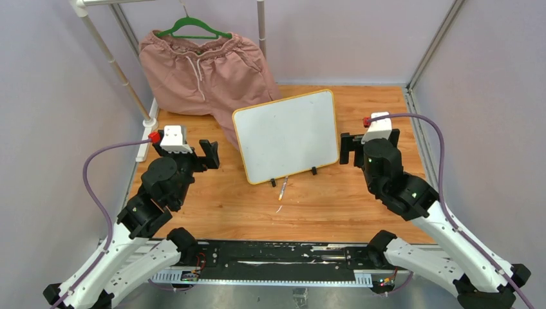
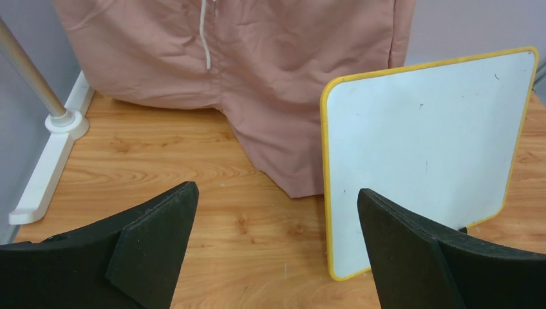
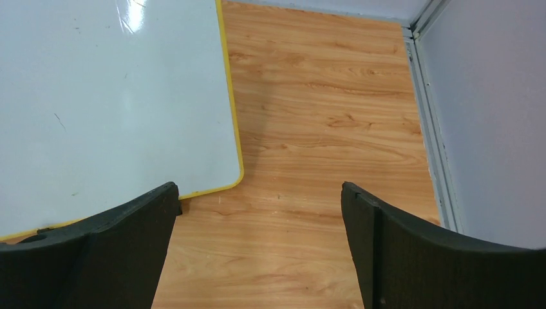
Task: Write a sentence on the whiteboard
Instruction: Move the whiteboard marker to the center of the board.
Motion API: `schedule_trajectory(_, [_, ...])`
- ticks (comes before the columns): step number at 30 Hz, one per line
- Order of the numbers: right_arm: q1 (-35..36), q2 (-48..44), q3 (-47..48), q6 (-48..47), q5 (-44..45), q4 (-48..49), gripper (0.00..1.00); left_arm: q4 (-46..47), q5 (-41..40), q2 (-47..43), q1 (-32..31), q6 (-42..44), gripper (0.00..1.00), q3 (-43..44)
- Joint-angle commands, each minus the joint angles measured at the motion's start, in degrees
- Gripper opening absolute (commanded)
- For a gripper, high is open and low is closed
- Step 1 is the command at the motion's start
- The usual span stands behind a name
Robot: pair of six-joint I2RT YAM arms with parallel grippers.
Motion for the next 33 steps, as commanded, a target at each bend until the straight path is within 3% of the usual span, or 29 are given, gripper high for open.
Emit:
schedule_trajectory(1, [0.57, -3.44, -2.22, -0.05, -1.74, 5.18, 0.98, 1.74, -2.49, -1.12, -0.29, 0.24, 1.0, -0.66])
schedule_trajectory(6, [0.6, -4.65, -2.15, -0.34, -10.8, 2.4, 0.95, 2.69, -2.52, -2.49, -0.29, 0.49, 1.0, -1.65])
schedule_trajectory(11, [1.3, -2.1, -3.42, 6.7, -18.62, -0.43, 0.86, 4.59, -1.0, -3.34, -0.29, 1.96, 1.0, -3.24])
schedule_trajectory(20, [13.8, 9.64, -8.65, 22.91, -14.92, 2.87, 0.8, 6.13, -0.16, -5.57, -0.28, 3.22, 1.0, -5.0])
schedule_trajectory(28, [14.99, 21.55, -11.37, 35.11, -20.24, 10.54, 0.65, 6.35, -0.17, -5.71, -0.29, 3.21, 1.0, -5.45])
schedule_trajectory(33, [16.21, 28.8, -10.24, 39.01, -22.15, 12.15, 0.62, 6.23, -0.45, -6.05, -0.29, 3.11, 1.0, -5.54])
